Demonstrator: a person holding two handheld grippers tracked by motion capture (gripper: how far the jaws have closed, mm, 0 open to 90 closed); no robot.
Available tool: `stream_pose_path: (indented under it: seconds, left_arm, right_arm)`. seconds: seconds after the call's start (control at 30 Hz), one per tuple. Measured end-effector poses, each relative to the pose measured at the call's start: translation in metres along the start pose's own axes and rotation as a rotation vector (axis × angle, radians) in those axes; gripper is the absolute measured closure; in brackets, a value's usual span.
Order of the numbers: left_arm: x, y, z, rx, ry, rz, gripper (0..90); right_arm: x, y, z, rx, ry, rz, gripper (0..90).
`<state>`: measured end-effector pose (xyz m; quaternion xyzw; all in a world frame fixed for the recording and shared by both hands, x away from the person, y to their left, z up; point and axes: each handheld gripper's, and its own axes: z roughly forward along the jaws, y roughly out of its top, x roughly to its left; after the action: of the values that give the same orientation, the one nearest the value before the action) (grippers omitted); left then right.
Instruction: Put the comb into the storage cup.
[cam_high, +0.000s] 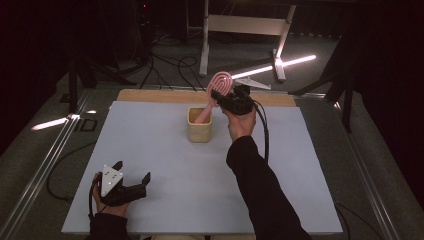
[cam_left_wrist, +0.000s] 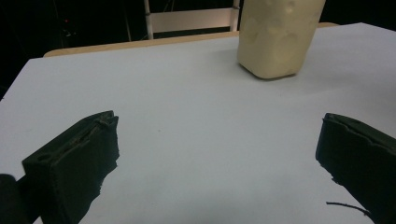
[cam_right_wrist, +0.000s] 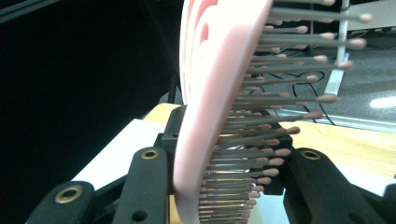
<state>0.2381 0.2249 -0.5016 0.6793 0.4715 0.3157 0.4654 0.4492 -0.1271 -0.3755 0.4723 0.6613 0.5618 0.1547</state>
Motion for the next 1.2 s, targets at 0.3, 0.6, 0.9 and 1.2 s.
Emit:
stream_pose_path:
  seconds: [0.3, 0.6, 0.9, 1.2]
  left_arm:
    - [0.0, 0.0, 0.0, -0.001, -0.002, 0.0, 0.0]
    - [0.0, 0.0, 0.0, -0.002, -0.003, -0.001, 0.0]
    - [0.0, 0.0, 0.0, -0.003, -0.002, -0.001, 0.0]
    - [-0.001, 0.0, 0.0, -0.002, -0.003, 0.002, 0.0]
  right_arm:
    - [0.001, -0.002, 0.004, 0.002, -0.003, -0.002, 63.0]
    - [0.003, -0.007, 0.008, 0.008, -0.007, 0.001, 63.0]
    - [0.002, -0.016, 0.013, 0.015, -0.002, 0.018, 62.9]
    - [0.002, -0.024, 0.018, 0.027, -0.002, 0.024, 63.0]
